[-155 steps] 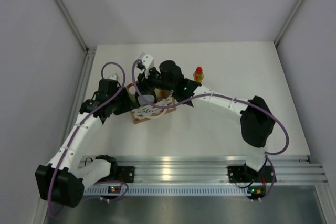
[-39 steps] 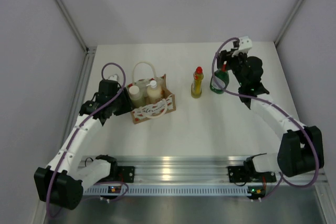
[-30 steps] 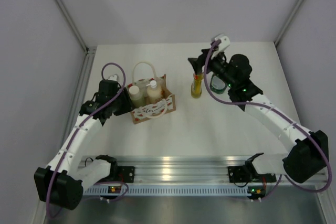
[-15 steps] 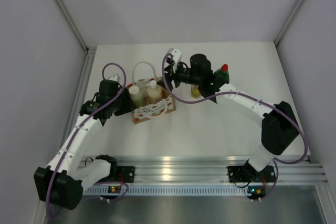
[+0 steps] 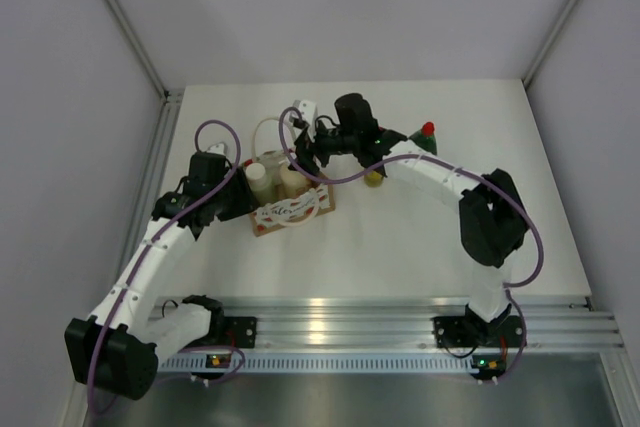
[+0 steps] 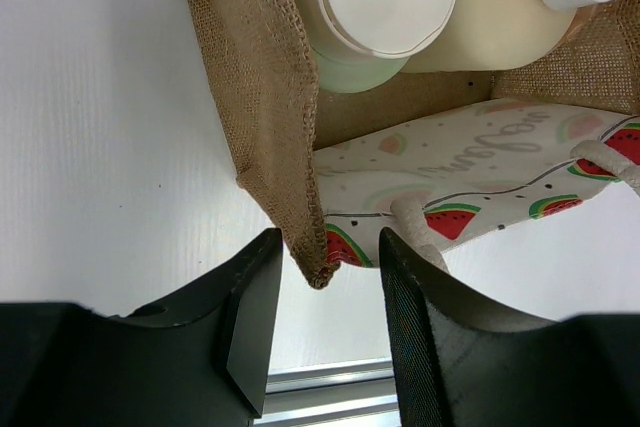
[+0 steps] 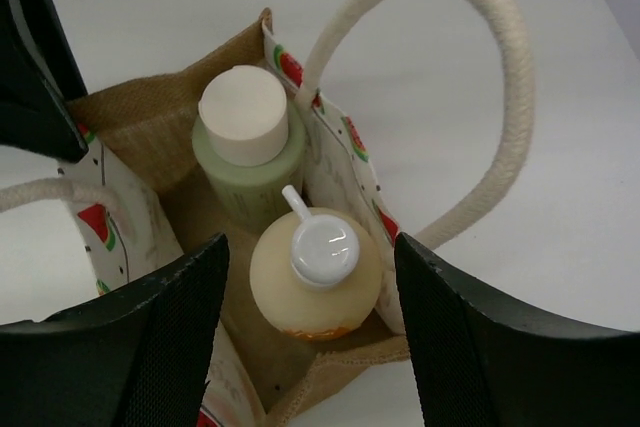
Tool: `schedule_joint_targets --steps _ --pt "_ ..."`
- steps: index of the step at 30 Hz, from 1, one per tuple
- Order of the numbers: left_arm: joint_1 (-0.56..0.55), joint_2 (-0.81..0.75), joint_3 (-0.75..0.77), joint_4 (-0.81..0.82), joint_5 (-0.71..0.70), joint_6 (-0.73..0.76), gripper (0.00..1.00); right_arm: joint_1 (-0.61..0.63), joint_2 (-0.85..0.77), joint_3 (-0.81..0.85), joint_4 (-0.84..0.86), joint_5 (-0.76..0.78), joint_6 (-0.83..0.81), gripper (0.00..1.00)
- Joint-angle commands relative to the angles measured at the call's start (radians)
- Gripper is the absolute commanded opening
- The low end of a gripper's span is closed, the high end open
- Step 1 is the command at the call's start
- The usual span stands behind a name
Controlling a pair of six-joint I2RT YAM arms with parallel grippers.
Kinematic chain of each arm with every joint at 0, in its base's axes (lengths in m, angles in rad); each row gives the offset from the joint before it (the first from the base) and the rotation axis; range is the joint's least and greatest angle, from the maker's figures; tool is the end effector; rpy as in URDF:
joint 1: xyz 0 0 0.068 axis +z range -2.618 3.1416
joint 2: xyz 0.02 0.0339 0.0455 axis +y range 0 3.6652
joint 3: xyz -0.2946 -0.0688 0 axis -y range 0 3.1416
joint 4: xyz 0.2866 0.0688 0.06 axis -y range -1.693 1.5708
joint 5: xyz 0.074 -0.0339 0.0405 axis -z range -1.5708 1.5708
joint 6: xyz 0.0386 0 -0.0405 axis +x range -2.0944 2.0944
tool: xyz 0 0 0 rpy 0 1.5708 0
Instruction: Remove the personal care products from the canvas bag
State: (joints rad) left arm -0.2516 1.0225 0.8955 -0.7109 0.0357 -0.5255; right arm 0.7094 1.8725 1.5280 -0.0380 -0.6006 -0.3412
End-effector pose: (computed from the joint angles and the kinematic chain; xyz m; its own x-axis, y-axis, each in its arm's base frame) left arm 0.2260 -0.0595 0.3045 -0.7591 -0.3225 -0.5654 -0.1259 0.9250 -0.3586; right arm 0.3619 0.3395 0.3150 0.0461 -0.3243 -0.9448 -0.9760 0.1867 -0.1117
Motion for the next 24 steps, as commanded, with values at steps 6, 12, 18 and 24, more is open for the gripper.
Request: schedule_joint_targets --steps 6,12,18,24 --pt "-0.006 -0.009 -0.004 0.005 0.0 0.004 0.49 -0.005 0.073 0.09 -0.046 -0.012 -0.082 0.65" --pt "-0.006 -0.002 -0.004 0.007 0.003 0.002 0.49 -0.002 0.112 0.09 -0.028 0.064 -0.052 0.66" --pt "-0.006 0.001 -0.004 0.005 0.006 0.004 0.49 0.01 0.129 0.092 -0.02 0.09 -0.055 0.66" --pt "-0.006 0.002 -0.004 0.007 0.007 0.004 0.49 0.01 0.137 0.075 0.027 0.067 -0.038 0.63"
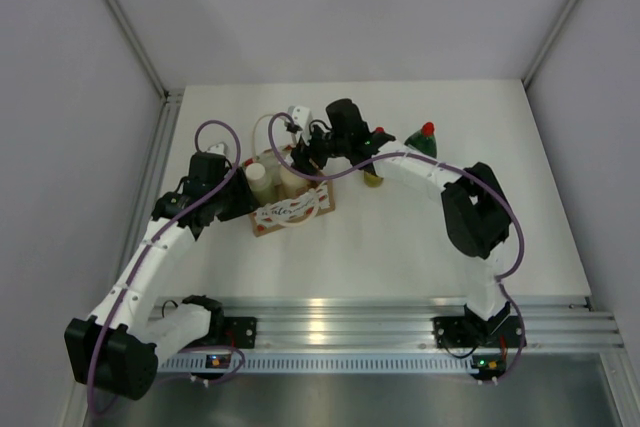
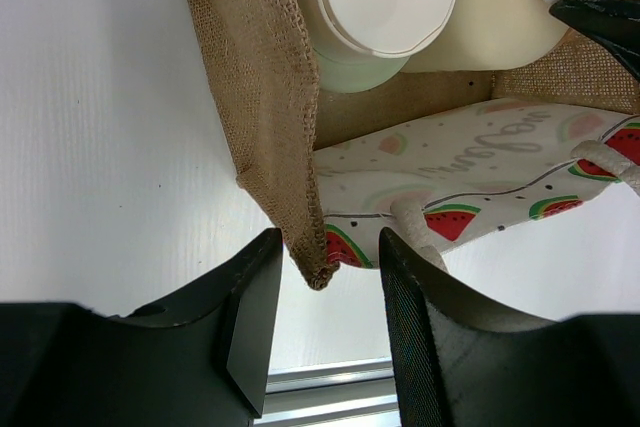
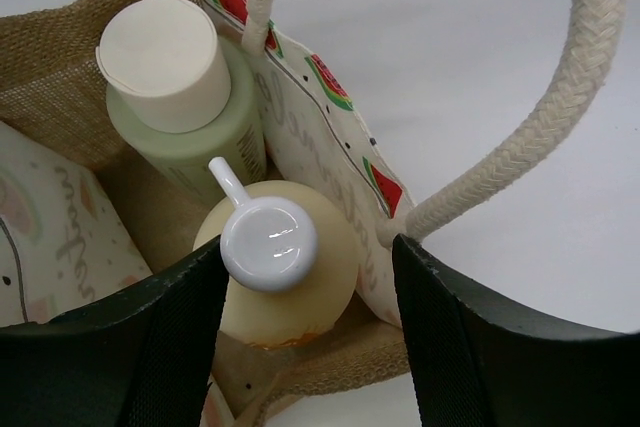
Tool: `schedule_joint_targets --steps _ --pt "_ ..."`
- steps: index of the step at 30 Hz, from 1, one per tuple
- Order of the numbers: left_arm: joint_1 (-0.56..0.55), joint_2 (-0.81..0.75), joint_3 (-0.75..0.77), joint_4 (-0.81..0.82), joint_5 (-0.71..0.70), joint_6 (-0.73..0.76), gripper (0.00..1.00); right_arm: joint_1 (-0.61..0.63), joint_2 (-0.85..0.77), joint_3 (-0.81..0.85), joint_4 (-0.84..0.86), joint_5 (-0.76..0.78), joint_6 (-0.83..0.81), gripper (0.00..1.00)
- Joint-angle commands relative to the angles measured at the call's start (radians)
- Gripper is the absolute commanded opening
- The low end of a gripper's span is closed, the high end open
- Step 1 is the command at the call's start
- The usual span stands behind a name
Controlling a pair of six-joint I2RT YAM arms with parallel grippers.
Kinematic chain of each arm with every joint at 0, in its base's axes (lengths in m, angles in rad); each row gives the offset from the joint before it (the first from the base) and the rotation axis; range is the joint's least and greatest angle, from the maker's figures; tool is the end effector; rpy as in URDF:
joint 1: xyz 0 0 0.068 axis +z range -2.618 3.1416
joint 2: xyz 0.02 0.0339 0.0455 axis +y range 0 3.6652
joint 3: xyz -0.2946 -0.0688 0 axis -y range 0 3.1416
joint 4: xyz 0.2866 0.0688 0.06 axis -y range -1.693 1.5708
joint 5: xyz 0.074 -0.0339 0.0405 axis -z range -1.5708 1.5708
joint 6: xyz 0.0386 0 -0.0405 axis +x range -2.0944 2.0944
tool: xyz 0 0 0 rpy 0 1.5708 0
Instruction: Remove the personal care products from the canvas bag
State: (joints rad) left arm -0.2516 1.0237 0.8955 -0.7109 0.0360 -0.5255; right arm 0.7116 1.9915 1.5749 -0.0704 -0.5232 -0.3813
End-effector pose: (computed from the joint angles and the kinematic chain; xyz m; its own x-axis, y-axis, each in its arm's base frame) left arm 0.2262 -0.0596 0.3042 -0.7599 -0.3223 -0.5645 -0.1261 0.9250 -0.3583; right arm 0.3824 0.3553 0.2710 0.0060 -0.4205 -0.9073 -0.9673 0.2275 -0.1118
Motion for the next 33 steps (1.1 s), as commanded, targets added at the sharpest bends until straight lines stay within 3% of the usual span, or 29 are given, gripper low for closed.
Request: schedule_joint_targets --steps 1,13,22,26,33 --pt "-0.006 0.001 -0.004 0.005 0.007 0.004 0.49 0.008 0.024 0.03 0.06 -0.018 0.007 0.63" --pt "-0.008 -0.013 -0.007 0.007 0.004 0.001 0.49 0.006 0.049 0.028 0.147 -0.067 0.059 0.61" --pt "-0.011 -0.014 -0.009 0.005 0.004 -0.001 0.49 0.006 0.07 0.016 0.153 -0.073 0.055 0.41" --pt "-0.011 -0.011 -0.007 0.007 0.002 0.001 0.49 0.008 0.069 -0.007 0.176 -0.098 0.055 0.21" --pt "-0.012 -0.014 -0.009 0.007 -0.001 -0.002 0.49 0.008 0.017 -0.056 0.268 -0.117 0.091 0.01"
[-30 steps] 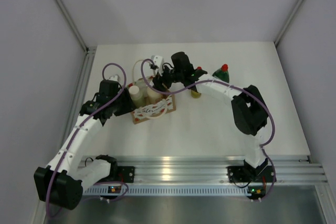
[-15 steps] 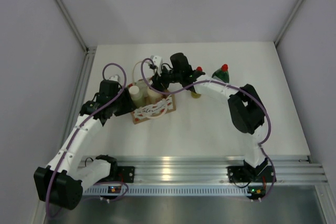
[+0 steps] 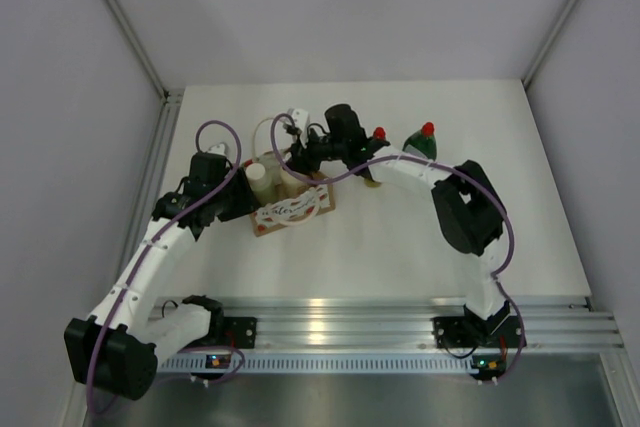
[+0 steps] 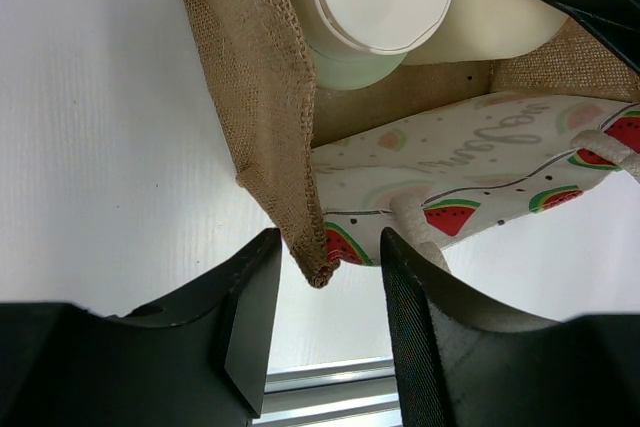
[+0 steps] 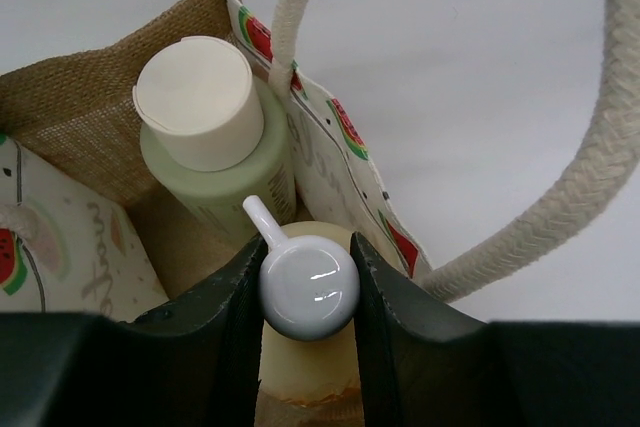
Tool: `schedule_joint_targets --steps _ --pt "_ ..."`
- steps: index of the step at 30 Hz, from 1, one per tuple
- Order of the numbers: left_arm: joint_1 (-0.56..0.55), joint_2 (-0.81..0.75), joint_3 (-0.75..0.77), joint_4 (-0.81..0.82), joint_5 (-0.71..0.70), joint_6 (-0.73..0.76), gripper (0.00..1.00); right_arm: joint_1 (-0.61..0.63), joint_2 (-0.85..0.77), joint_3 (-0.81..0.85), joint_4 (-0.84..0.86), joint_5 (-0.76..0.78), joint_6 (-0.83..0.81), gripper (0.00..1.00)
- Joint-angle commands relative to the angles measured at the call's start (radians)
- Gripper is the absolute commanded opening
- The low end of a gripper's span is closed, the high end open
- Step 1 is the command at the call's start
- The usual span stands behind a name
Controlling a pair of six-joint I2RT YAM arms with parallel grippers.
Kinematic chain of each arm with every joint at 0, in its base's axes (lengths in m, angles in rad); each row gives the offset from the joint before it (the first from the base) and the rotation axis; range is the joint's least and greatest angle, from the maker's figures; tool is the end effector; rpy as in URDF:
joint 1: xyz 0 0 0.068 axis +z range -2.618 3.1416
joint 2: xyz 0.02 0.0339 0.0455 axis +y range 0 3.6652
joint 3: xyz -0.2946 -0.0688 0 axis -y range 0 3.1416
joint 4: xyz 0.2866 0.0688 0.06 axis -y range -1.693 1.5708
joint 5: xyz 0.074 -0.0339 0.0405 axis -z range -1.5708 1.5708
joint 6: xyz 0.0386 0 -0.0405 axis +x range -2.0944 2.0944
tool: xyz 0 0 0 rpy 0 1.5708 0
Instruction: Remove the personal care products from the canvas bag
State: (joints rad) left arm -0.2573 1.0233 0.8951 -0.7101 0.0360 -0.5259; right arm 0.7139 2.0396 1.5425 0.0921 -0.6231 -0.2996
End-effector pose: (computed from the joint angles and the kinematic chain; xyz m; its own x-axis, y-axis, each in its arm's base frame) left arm 0.2258 -0.0609 0.3042 -0.7612 -0.3184 -0.5649 -0.1209 0.9255 -0.3588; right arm 0.3862 0.3644 0.2509 -0.0080 -0.3240 -0.9460 -0.9833 0.1747 -0.0516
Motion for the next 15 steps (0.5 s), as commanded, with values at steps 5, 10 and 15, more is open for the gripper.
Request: schedule_joint_targets --steps 5,10,15 --pt "-0.01 -0.014 -0.008 0.004 -0.004 0.0 0.49 0.009 -0.094 -0.073 0.196 0.013 0.066 0.0" --pt "-0.011 -0.015 -0.008 0.006 -0.004 -0.002 0.49 0.012 -0.156 -0.119 0.3 0.043 0.111 0.0" --pt "-0.013 -0.02 -0.008 0.004 -0.004 -0.002 0.49 0.013 -0.2 -0.147 0.354 0.052 0.131 0.0"
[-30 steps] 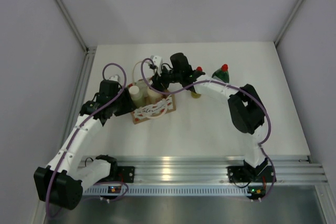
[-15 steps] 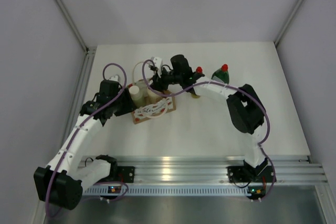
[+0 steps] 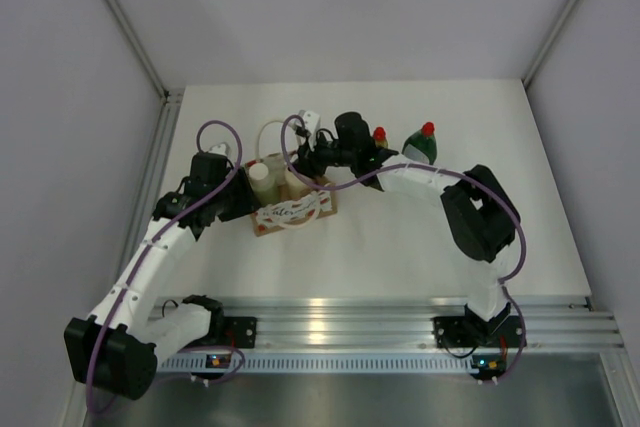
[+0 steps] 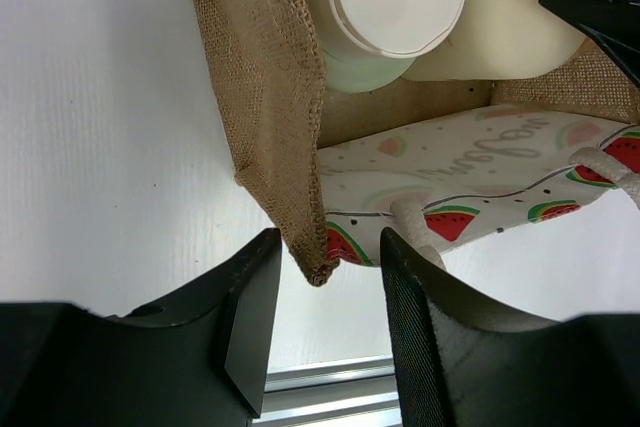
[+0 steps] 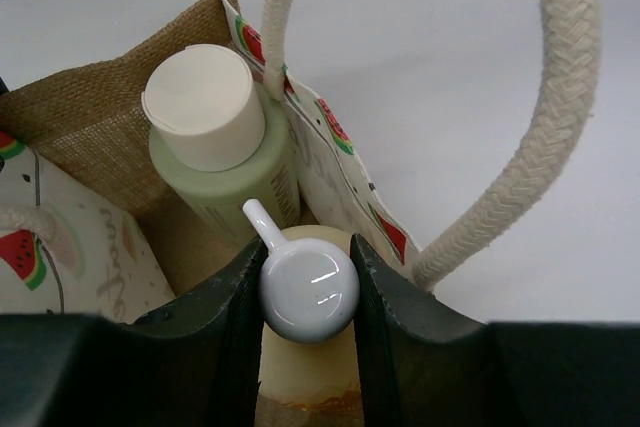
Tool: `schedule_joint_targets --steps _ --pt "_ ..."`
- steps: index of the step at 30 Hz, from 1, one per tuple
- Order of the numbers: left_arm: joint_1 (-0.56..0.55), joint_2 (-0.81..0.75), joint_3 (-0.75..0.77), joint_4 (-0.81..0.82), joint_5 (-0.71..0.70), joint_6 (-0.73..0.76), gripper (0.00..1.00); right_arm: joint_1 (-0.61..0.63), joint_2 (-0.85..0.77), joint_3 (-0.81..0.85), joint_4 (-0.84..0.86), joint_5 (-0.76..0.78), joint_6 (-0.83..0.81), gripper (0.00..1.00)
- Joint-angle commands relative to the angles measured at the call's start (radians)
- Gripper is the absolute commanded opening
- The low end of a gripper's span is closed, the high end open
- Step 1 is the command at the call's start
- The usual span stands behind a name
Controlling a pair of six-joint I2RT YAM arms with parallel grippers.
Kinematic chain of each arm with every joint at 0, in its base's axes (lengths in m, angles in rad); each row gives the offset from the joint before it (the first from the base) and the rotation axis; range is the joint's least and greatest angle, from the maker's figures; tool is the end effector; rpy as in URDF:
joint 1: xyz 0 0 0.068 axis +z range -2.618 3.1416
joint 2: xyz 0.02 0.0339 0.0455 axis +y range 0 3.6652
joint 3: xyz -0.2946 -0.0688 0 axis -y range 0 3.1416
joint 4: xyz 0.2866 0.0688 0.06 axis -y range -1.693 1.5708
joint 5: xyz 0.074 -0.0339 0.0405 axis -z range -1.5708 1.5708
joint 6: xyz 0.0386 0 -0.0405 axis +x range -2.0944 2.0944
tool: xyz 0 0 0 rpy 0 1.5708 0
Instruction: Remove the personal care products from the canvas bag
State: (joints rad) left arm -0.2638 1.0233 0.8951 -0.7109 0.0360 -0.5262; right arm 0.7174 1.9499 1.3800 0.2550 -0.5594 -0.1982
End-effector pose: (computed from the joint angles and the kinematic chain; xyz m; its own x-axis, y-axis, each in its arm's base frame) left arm 0.2253 -0.0623 0.3041 -0.7637 -0.3136 -0.5643 -0.1154 0.9263 -0.3587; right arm 0.3664 0.3469 0.2500 -0.0442 -0.2601 -0.9646 -0.9650 0.2608 -0.0261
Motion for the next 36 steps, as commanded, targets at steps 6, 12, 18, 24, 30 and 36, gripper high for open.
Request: schedule_joint_targets --steps 6,12,18,24,30,36 --pt "-0.008 -0.02 -0.008 0.005 -0.005 0.0 0.49 0.013 -0.106 0.048 0.171 -0.028 0.029 0.0" --pt "-0.008 -0.019 -0.007 0.005 -0.005 -0.001 0.49 0.014 -0.129 0.05 0.179 -0.034 0.034 0.0" --pt "-0.008 -0.017 -0.007 0.005 -0.005 0.0 0.49 0.016 -0.146 0.042 0.207 -0.057 0.039 0.0" --pt "-0.008 -0.014 -0.005 0.005 -0.004 -0.001 0.49 0.02 -0.151 0.059 0.194 -0.065 0.033 0.0" --pt "-0.008 -0.014 -0.005 0.005 -0.005 -0.001 0.49 0.037 -0.178 0.073 0.155 -0.047 0.003 0.0" --pt "-0.008 -0.014 -0.004 0.005 -0.004 0.0 0.49 0.059 -0.218 0.083 0.11 -0.022 -0.027 0.0"
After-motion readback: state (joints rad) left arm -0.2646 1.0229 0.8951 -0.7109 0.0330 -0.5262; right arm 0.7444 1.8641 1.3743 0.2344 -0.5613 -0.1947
